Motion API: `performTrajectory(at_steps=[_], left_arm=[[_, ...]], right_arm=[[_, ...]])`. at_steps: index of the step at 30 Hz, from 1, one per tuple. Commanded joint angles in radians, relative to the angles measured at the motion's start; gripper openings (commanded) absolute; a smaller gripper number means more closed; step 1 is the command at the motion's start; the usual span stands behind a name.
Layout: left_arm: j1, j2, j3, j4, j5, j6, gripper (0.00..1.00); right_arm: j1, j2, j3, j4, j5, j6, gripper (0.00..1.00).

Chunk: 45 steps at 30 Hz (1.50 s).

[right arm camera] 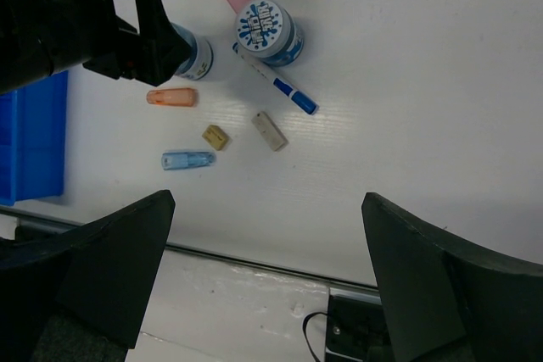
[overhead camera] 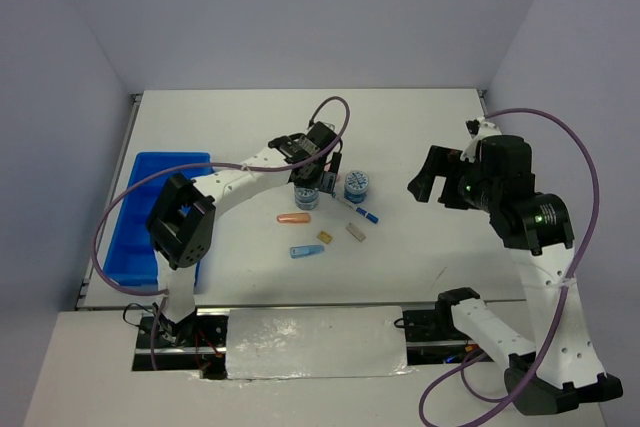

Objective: Sort the stationery into containers
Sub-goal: Pick up the stationery from the center of the board.

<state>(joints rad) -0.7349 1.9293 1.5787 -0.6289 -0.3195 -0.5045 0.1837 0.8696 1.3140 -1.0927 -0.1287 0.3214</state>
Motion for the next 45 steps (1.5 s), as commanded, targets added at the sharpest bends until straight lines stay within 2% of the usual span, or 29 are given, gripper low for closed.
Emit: performTrajectory(at_steps=[1, 14, 19, 23, 31, 34, 35, 38, 40, 45], left_arm=[[0.002, -0.027, 0.024, 0.006, -0.043, 0.017, 0.99], [0.029, 0.039, 0.017, 0.031, -0.029, 0.024, 0.98], [0.042, 0.033, -0.019, 0.055, -0.001, 0.017, 0.95], [0.045, 0.043, -0.029, 0.064, 0.026, 0.020, 0.83], [0.046, 0.053, -0.028, 0.055, 0.056, 0.015, 0.83], [0.046, 0.040, -0.016, 0.046, 0.053, 0.026, 0.59], [0.049, 0.037, -0.008, 0.040, 0.046, 0.027, 0.40], [0.068, 0.016, 0.029, 0.011, 0.056, 0.032, 0.11], [0.078, -0.006, 0.058, -0.011, 0.048, 0.034, 0.00], [0.166, -0.145, 0.130, -0.077, -0.009, 0.029, 0.00]], right_arm=[[0.005, 0.002, -0.012, 0.039, -0.015, -0.018, 1.00], [0.007, 0.020, -0.005, 0.047, -0.048, -0.018, 1.00], [0.003, 0.014, -0.016, 0.045, -0.051, -0.016, 1.00], [0.005, 0.016, -0.016, 0.045, -0.055, -0.015, 1.00], [0.005, 0.026, 0.022, 0.036, -0.052, -0.016, 1.00], [0.005, 0.020, 0.018, 0.039, -0.055, -0.013, 1.00], [0.003, 0.020, 0.016, 0.037, -0.054, -0.013, 1.00], [0.005, 0.017, 0.019, 0.037, -0.048, -0.015, 1.00], [0.003, 0.017, 0.024, 0.034, -0.045, -0.016, 1.00], [0.005, 0.012, 0.034, 0.027, -0.042, -0.018, 1.00]])
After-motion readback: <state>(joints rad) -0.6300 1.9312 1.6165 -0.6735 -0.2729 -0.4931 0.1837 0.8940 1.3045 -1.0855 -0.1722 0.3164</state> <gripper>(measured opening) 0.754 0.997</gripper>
